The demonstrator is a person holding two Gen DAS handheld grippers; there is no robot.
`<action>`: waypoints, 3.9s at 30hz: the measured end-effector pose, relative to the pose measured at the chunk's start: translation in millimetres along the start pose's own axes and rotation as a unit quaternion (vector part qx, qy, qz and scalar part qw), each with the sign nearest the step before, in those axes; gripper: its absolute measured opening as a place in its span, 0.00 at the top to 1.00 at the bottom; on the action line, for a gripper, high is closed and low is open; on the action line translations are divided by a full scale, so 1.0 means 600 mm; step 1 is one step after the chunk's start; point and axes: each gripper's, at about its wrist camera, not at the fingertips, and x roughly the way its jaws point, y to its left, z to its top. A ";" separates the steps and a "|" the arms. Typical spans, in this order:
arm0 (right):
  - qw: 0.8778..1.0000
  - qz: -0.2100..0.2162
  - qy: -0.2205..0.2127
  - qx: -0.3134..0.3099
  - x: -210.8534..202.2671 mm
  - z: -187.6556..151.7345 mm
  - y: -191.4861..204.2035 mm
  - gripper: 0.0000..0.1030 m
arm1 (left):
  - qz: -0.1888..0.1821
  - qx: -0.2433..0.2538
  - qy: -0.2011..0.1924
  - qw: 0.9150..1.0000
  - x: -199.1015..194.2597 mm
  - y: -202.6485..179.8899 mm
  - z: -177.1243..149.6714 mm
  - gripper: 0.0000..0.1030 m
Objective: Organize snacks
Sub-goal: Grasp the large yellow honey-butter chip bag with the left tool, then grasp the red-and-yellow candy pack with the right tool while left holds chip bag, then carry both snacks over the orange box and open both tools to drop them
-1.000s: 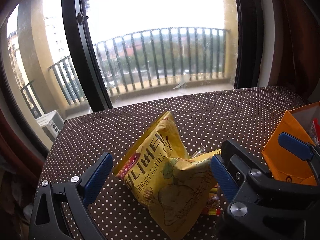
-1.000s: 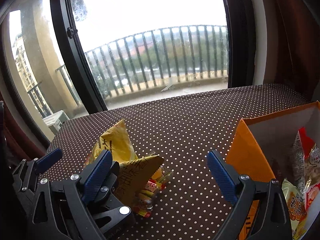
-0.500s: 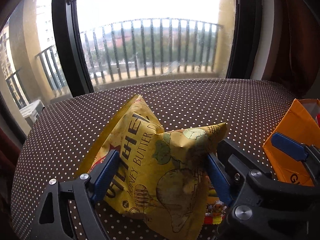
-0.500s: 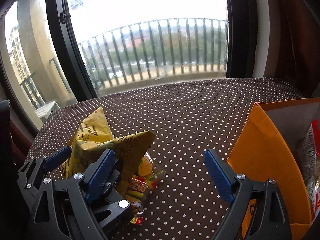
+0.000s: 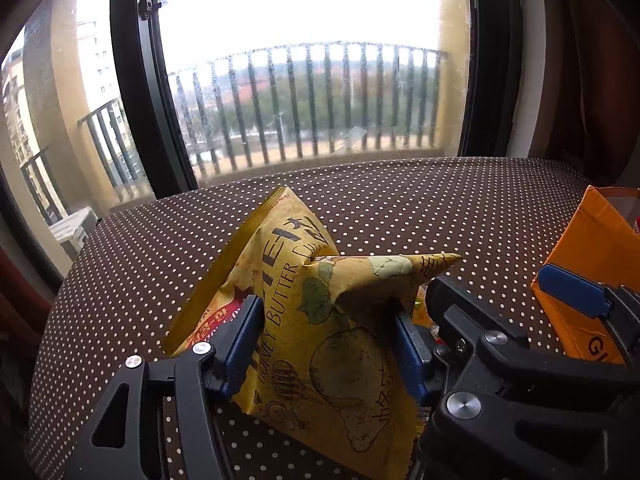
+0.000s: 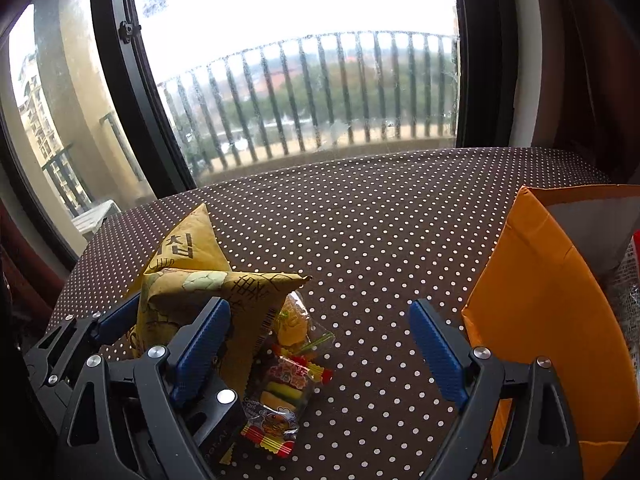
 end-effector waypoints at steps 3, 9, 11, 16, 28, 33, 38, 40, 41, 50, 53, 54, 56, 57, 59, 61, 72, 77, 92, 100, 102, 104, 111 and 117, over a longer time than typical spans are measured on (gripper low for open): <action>1.000 0.008 0.002 -0.004 -0.005 -0.007 0.006 0.10 | 0.001 -0.013 0.003 1.000 -0.006 0.009 -0.006 0.40; 1.000 0.014 0.009 -0.016 -0.012 -0.023 0.014 0.10 | 0.034 -0.020 0.012 0.999 -0.032 0.025 -0.031 0.40; 1.000 0.016 0.014 -0.020 -0.011 -0.031 0.019 0.10 | 0.044 -0.021 0.013 0.999 -0.041 0.027 -0.040 0.40; 0.999 0.024 0.018 -0.029 -0.014 -0.047 0.030 0.10 | 0.066 -0.032 0.015 0.997 -0.059 0.033 -0.059 0.43; 0.999 0.007 0.032 -0.034 0.002 -0.051 0.021 0.22 | 0.102 -0.037 0.027 0.994 -0.032 0.026 -0.064 0.18; 0.998 0.011 0.056 -0.022 0.018 -0.052 0.014 0.29 | 0.114 -0.033 0.031 0.992 -0.014 0.024 -0.071 0.08; 0.997 0.013 0.073 -0.016 0.027 -0.054 0.010 0.45 | 0.112 -0.021 0.028 0.993 -0.014 0.018 -0.074 0.11; 0.997 0.012 0.077 -0.016 0.030 -0.055 0.012 0.50 | 0.119 -0.006 0.023 0.993 -0.016 0.010 -0.079 0.14; 0.997 0.011 0.079 -0.018 0.033 -0.058 0.012 0.53 | 0.123 0.005 0.020 0.992 -0.018 0.005 -0.080 0.17; 0.996 0.020 0.077 -0.028 0.024 -0.056 0.016 0.65 | 0.119 0.032 0.008 0.992 -0.035 -0.002 -0.084 0.41; 0.997 0.024 0.071 -0.028 0.009 -0.060 0.010 0.65 | 0.118 0.025 0.003 0.993 -0.040 0.004 -0.082 0.46; 0.997 0.025 0.069 -0.027 0.005 -0.061 0.008 0.65 | 0.117 0.021 0.002 0.993 -0.043 0.006 -0.082 0.48; 0.997 0.027 0.065 -0.027 -0.004 -0.061 0.006 0.65 | 0.110 0.013 -0.001 0.994 -0.050 0.010 -0.083 0.50; 0.997 0.028 0.063 -0.026 -0.009 -0.061 0.005 0.65 | 0.108 0.010 -0.003 0.994 -0.053 0.009 -0.083 0.51; 0.997 0.028 0.059 -0.029 -0.022 -0.065 0.004 0.65 | 0.102 0.005 -0.004 0.995 -0.056 0.005 -0.081 0.52; 0.998 0.029 0.056 -0.031 -0.031 -0.066 0.004 0.65 | 0.092 -0.001 -0.003 0.996 -0.063 0.004 -0.082 0.53; 0.998 0.034 0.024 -0.049 -0.088 -0.064 0.010 0.65 | 0.069 -0.033 -0.018 0.997 -0.113 -0.010 -0.084 0.53; 0.998 0.037 0.005 -0.058 -0.115 -0.059 0.008 0.65 | 0.071 -0.050 -0.036 0.996 -0.138 -0.016 -0.081 0.53; 0.993 0.050 -0.065 -0.086 -0.217 -0.036 -0.014 0.65 | 0.078 -0.073 -0.083 0.991 -0.231 -0.060 -0.061 0.53; 0.990 0.059 -0.097 -0.082 -0.258 -0.021 -0.041 0.65 | 0.080 -0.077 -0.110 0.988 -0.270 -0.099 -0.040 0.53; 0.989 0.062 -0.106 -0.079 -0.269 -0.017 -0.051 0.65 | 0.079 -0.075 -0.119 0.987 -0.281 -0.111 -0.035 0.53; 0.988 0.067 -0.114 -0.074 -0.280 -0.013 -0.064 0.65 | 0.075 -0.076 -0.126 0.986 -0.290 -0.122 -0.031 0.53; 0.988 0.065 -0.128 -0.061 -0.298 -0.010 -0.107 0.65 | 0.060 -0.067 -0.135 0.987 -0.304 -0.168 -0.024 0.52; 0.989 0.054 -0.135 -0.041 -0.312 -0.012 -0.151 0.64 | 0.029 -0.065 -0.133 0.989 -0.305 -0.207 -0.022 0.52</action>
